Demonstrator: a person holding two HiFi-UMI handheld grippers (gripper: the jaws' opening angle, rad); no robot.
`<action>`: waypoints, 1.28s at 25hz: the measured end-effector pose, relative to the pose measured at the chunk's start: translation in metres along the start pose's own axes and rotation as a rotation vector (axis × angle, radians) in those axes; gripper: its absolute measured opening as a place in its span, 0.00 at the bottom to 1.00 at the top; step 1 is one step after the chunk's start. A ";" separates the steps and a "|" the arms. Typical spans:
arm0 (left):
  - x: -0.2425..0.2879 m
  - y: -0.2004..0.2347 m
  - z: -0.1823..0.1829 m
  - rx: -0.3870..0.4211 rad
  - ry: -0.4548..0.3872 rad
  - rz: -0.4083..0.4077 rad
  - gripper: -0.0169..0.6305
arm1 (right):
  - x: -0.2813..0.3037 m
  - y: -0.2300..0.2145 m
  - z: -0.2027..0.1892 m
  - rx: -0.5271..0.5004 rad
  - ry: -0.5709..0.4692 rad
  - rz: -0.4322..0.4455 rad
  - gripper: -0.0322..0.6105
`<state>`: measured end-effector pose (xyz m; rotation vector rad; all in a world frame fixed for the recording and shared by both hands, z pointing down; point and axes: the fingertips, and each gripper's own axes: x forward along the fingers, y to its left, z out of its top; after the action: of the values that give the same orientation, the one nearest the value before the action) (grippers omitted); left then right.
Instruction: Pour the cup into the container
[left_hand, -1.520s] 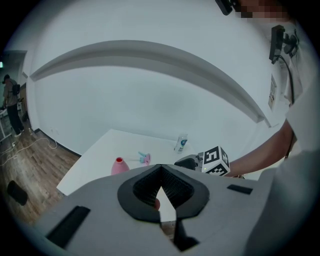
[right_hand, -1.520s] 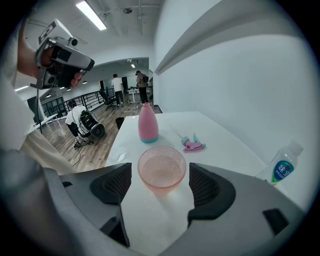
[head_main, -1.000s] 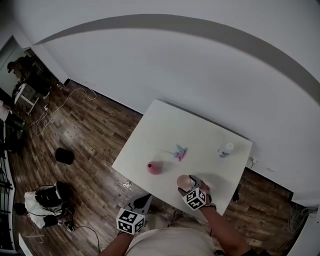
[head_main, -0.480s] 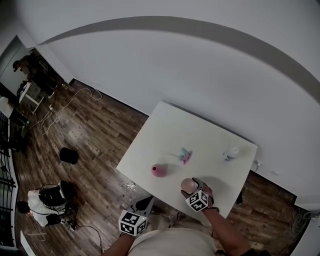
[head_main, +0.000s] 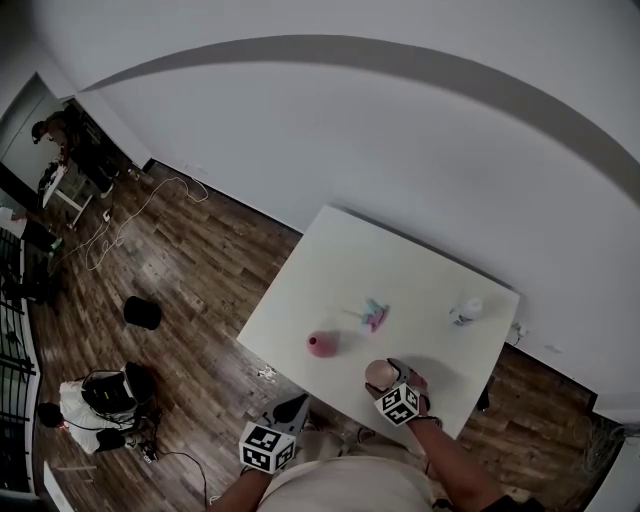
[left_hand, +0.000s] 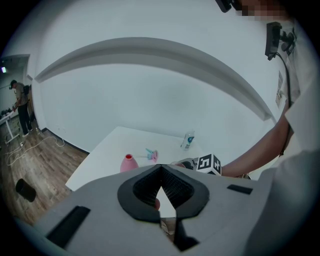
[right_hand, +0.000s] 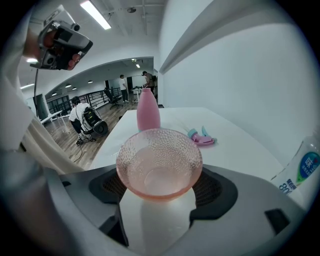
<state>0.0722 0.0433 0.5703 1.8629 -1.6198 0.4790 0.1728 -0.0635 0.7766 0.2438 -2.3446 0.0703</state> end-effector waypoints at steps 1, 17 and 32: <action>0.000 0.000 0.001 0.001 0.000 0.000 0.04 | 0.001 0.000 0.000 -0.002 0.002 -0.001 0.62; -0.003 0.005 -0.003 -0.010 0.001 0.023 0.04 | 0.000 -0.004 0.000 0.015 -0.011 -0.025 0.62; -0.009 0.017 0.006 -0.015 -0.039 0.021 0.04 | -0.025 -0.001 0.026 0.104 -0.018 -0.014 0.62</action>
<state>0.0535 0.0454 0.5633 1.8561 -1.6657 0.4415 0.1716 -0.0635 0.7405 0.3136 -2.3601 0.1844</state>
